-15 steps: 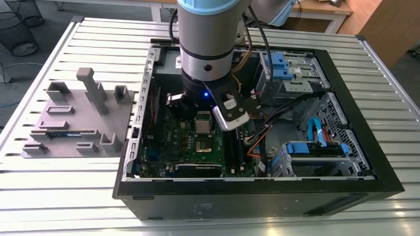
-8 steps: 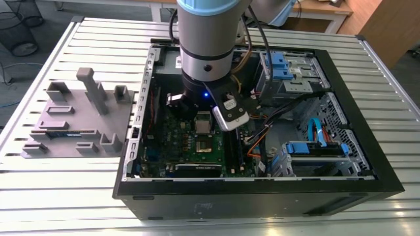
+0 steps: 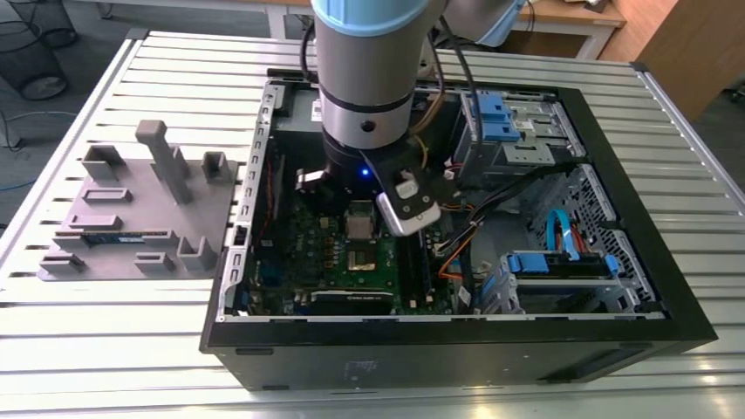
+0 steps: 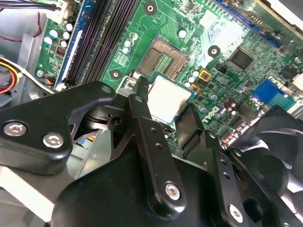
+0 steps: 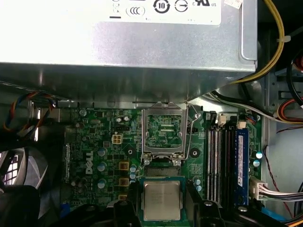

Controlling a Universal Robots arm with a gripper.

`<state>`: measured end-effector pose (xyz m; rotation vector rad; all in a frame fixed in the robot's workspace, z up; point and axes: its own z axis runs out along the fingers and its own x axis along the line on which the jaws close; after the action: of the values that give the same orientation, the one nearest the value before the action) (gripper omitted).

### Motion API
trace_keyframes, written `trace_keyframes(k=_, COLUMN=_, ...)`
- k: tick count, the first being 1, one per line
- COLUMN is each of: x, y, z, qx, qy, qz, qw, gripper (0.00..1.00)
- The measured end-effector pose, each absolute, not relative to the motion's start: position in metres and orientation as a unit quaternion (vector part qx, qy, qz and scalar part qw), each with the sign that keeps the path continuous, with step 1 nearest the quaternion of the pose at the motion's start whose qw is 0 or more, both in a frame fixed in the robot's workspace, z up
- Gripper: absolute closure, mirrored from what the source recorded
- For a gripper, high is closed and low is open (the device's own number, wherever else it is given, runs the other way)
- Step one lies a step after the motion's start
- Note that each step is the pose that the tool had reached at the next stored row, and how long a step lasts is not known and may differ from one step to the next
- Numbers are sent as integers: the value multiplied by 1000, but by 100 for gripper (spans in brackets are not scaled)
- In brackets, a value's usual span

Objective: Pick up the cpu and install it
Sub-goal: 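Place the cpu into insertion slot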

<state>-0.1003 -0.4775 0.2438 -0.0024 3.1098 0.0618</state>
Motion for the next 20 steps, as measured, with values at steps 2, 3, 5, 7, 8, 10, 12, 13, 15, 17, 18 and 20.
trace_keyframes(k=2, x=-100, y=-477, z=242, qx=-1, qy=1000, qz=20, qw=16, gripper=53)
trace_keyframes(k=3, x=-100, y=-477, z=241, qx=-1, qy=1000, qz=20, qw=16, gripper=53)
trace_keyframes(k=5, x=-100, y=-478, z=240, qx=-1, qy=1000, qz=20, qw=16, gripper=53)
trace_keyframes(k=7, x=-100, y=-478, z=240, qx=-1, qy=1000, qz=20, qw=15, gripper=53)
trace_keyframes(k=8, x=-100, y=-478, z=240, qx=-1, qy=1000, qz=20, qw=16, gripper=53)
trace_keyframes(k=10, x=-100, y=-477, z=240, qx=-1, qy=1000, qz=20, qw=16, gripper=53)
trace_keyframes(k=12, x=-100, y=-478, z=239, qx=-1, qy=1000, qz=20, qw=16, gripper=53)
trace_keyframes(k=13, x=-100, y=-477, z=239, qx=-1, qy=1000, qz=20, qw=16, gripper=53)
trace_keyframes(k=15, x=-100, y=-477, z=238, qx=-1, qy=1000, qz=20, qw=16, gripper=53)
trace_keyframes(k=17, x=-100, y=-478, z=236, qx=-1, qy=1000, qz=20, qw=16, gripper=53)
trace_keyframes(k=18, x=-100, y=-478, z=235, qx=-1, qy=1000, qz=20, qw=16, gripper=53)
trace_keyframes(k=20, x=-100, y=-478, z=232, qx=-1, qy=1000, qz=19, qw=16, gripper=53)
